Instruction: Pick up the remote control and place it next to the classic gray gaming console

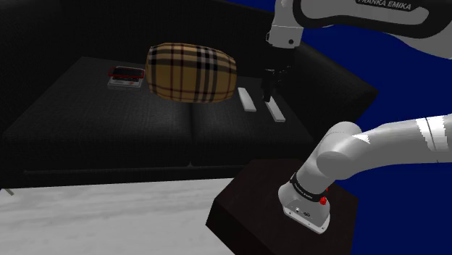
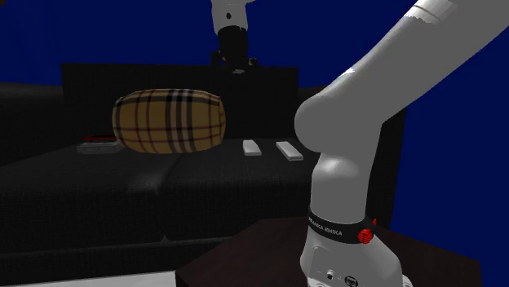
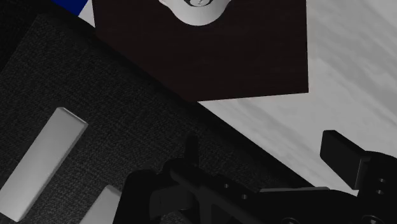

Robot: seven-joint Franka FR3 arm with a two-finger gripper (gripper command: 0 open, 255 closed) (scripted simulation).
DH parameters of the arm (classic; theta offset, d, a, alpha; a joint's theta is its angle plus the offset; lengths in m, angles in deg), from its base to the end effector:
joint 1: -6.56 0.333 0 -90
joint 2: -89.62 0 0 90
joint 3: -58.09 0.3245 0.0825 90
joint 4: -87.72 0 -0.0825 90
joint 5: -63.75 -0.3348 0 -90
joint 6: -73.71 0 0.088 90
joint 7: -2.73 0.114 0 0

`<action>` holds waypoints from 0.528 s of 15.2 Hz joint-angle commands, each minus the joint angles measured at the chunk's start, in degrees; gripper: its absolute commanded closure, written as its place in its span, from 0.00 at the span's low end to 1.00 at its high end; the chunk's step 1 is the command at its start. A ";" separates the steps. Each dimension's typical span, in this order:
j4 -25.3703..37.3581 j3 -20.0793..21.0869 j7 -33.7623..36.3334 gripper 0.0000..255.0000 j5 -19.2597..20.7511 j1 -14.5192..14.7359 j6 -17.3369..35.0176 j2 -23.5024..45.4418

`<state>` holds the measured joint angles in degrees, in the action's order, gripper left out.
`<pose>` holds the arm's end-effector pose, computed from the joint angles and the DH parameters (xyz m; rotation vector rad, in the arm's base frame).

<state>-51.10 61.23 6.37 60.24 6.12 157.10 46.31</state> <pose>0.2403 0.0233 0.5454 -3.1097 0.0540 0.3326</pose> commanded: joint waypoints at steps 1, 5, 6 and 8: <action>0.00 0.00 0.00 0.00 0.00 0.00 0.00 0.00; -3.99 -2.88 -1.09 0.00 3.29 -2.99 6.64 0.60; -4.86 -3.63 -1.34 0.00 4.10 -3.77 8.36 0.91; -6.42 -5.16 -1.82 0.00 5.69 -5.37 11.84 1.73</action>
<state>-56.74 56.62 4.54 65.26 1.45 167.86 48.44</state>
